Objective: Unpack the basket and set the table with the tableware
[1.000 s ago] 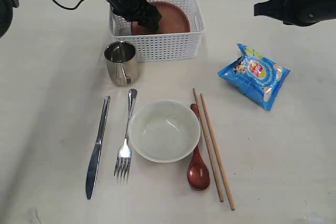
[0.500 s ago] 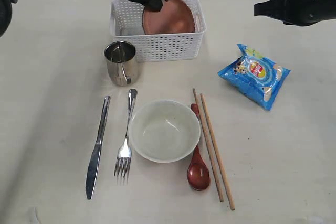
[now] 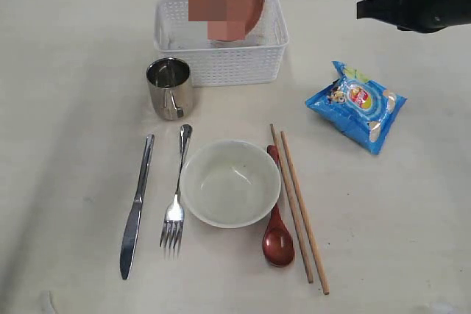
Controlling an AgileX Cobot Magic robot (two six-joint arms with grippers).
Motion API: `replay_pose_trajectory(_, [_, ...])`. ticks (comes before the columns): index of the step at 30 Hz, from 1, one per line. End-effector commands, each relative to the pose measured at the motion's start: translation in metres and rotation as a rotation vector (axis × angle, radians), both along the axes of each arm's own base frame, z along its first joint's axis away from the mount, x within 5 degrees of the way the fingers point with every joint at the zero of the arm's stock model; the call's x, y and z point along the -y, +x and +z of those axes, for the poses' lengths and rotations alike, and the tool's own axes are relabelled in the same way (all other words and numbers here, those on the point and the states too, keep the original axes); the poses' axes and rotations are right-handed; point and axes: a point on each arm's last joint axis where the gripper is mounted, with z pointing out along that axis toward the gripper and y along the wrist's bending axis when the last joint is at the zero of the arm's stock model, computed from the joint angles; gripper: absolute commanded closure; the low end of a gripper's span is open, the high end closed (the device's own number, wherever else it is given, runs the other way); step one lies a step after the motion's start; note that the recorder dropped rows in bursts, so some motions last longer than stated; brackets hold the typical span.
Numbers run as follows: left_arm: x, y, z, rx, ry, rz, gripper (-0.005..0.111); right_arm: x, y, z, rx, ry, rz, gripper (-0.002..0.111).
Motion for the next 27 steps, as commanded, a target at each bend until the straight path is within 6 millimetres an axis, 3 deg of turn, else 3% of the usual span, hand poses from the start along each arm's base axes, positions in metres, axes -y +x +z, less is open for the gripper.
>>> replay_pose_trajectory(1, [0.0,-0.017,0.036,0.012,-0.051,-0.022,0.107,0.003,-0.003,0.023,0.041,-0.016,0.003,0.102])
replay_pose_trajectory(6, [0.012,-0.03,0.045,-0.061,-0.186,-0.123,0.107,0.0,0.0,0.037,-0.069,-0.022,0.053,0.079])
replay_pose_trajectory(12, [0.025,-0.041,0.049,-0.127,-0.337,-0.255,0.107,-0.013,0.003,0.044,-0.123,0.26,0.247,0.074])
replay_pose_trajectory(17, [0.029,-0.042,0.055,-0.128,-0.418,-0.276,0.107,0.01,-0.003,0.055,-0.129,0.506,0.359,0.039])
replay_pose_trajectory(27, [0.032,-0.044,0.059,-0.143,-0.48,-0.278,0.107,0.002,-0.007,0.061,-0.118,0.582,0.447,0.041])
